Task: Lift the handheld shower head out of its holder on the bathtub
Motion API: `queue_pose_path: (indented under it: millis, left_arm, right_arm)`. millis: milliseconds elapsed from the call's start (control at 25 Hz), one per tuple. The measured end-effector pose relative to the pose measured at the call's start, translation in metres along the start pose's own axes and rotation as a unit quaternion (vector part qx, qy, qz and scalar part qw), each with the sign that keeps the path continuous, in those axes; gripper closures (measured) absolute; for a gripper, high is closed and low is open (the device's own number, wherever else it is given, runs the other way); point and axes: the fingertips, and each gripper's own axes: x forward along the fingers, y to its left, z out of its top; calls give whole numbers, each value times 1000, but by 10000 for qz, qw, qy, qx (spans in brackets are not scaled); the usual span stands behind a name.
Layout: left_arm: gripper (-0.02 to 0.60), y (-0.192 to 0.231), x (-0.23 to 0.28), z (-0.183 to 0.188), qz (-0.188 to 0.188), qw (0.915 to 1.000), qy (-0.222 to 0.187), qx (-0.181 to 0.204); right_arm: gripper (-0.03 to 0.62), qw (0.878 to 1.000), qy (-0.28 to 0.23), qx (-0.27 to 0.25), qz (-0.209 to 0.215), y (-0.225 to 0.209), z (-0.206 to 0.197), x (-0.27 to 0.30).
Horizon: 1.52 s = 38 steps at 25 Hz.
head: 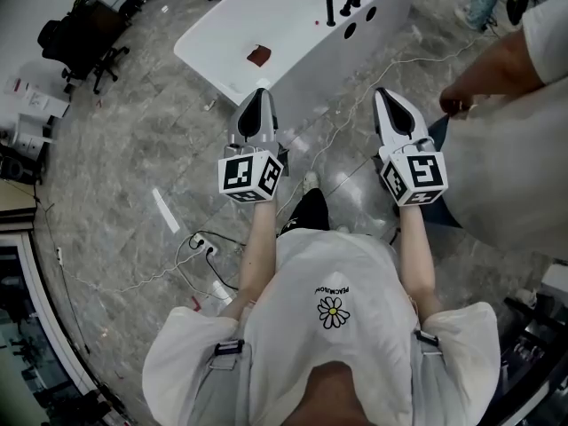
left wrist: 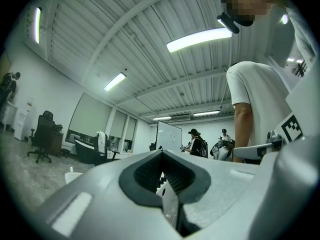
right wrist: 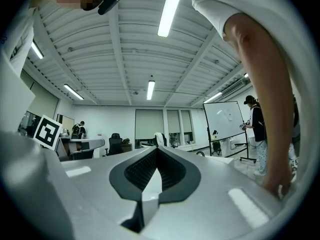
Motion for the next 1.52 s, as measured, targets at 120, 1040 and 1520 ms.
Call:
queue_pose_path:
  millis: [120,1040,1520]
  left_arm:
    - [581,11,18,-3,-45,9999,-101,-72]
    - [581,262,301,-26,-893,9957,2,-239]
    - [581,308,353,-56,-666,9961,100,-578]
  right_arm:
    - [569,10000,82,-35,-35,-6,-9,16]
    - [545,9920,413,-184,-1177,-59,-17,356]
    - [502,9925,741,-39,-972,-78,-43,441]
